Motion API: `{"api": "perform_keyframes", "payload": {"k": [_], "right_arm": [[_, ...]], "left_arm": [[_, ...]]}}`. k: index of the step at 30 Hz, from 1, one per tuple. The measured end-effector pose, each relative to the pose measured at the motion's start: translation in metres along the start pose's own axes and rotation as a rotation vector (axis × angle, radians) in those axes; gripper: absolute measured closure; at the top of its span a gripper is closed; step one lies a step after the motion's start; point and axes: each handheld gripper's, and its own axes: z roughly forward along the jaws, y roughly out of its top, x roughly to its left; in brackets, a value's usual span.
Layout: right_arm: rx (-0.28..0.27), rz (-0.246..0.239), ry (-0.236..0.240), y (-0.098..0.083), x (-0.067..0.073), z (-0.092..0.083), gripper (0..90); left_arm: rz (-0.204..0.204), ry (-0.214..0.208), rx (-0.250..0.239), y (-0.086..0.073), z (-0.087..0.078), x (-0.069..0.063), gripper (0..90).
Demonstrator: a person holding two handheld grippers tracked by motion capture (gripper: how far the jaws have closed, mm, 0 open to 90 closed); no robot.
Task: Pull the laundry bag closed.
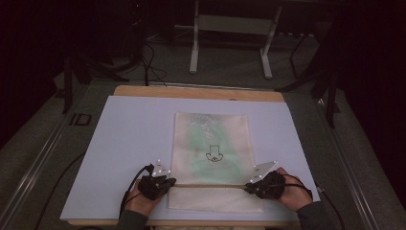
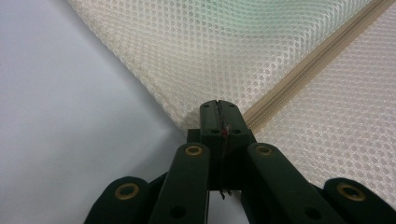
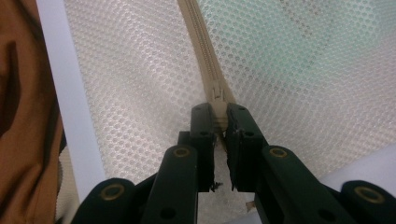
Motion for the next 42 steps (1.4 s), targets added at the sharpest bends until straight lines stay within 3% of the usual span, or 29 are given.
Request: {"api": "perform_keyframes", "payload": {"k": [14,23,42], "right_arm": [[-0.003,0.017,-0.003,-0.006,-0.002,-0.003,82.4],[0.012,0.06,-0.021,-0.023,-0.006,-0.008,82.5],[-0.003,0.109,-0.022,-0.035,-0.011,-0.011,82.3]], "left_arm": [[-0.002,0.0,0.001,0.0,0.0,0.0,89.5],[-0.002,0.0,0.001,0.0,0.0,0.0,89.5],[-0.004,0.0,0.001,0.0,0.0,0.0,89.5]]}}
